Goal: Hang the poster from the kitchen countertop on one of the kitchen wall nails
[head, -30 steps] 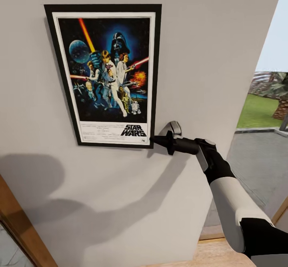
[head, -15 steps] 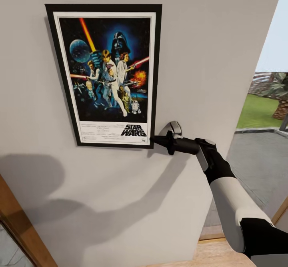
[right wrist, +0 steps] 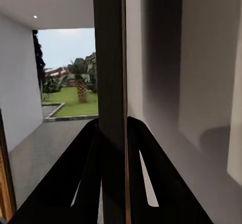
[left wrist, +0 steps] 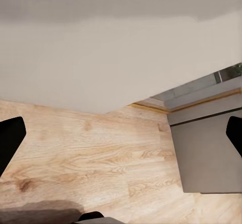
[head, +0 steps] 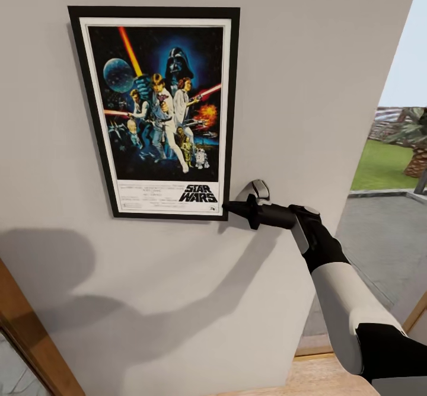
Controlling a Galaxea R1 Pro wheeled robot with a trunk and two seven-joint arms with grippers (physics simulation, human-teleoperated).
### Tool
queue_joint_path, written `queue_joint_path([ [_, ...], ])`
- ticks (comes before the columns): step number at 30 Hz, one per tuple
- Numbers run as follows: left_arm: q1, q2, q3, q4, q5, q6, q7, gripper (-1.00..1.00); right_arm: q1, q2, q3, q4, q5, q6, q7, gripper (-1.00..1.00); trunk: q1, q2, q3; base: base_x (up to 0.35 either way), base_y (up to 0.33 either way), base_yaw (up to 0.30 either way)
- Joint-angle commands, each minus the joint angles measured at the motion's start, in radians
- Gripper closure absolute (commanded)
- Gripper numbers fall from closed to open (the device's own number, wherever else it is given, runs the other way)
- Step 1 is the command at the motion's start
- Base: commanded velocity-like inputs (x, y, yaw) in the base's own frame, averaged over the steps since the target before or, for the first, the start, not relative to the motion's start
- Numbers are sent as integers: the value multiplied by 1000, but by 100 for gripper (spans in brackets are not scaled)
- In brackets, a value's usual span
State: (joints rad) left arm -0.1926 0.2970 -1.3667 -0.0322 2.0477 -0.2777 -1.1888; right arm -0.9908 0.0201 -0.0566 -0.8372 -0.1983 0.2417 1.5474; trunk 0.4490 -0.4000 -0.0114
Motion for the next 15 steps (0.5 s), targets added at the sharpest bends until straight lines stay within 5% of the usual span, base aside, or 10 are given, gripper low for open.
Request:
queue_joint_path([
  [1,-1,1,-9,-2,8,-5,0,-100,0,1,0,3,7,74,-15,100,1,0,-1,0,0,0],
  [15,-1,1,-6,-2,8,-5,0,-100,0,1,0,3,7,74,-14,100,1,0,-1,0,0,0],
])
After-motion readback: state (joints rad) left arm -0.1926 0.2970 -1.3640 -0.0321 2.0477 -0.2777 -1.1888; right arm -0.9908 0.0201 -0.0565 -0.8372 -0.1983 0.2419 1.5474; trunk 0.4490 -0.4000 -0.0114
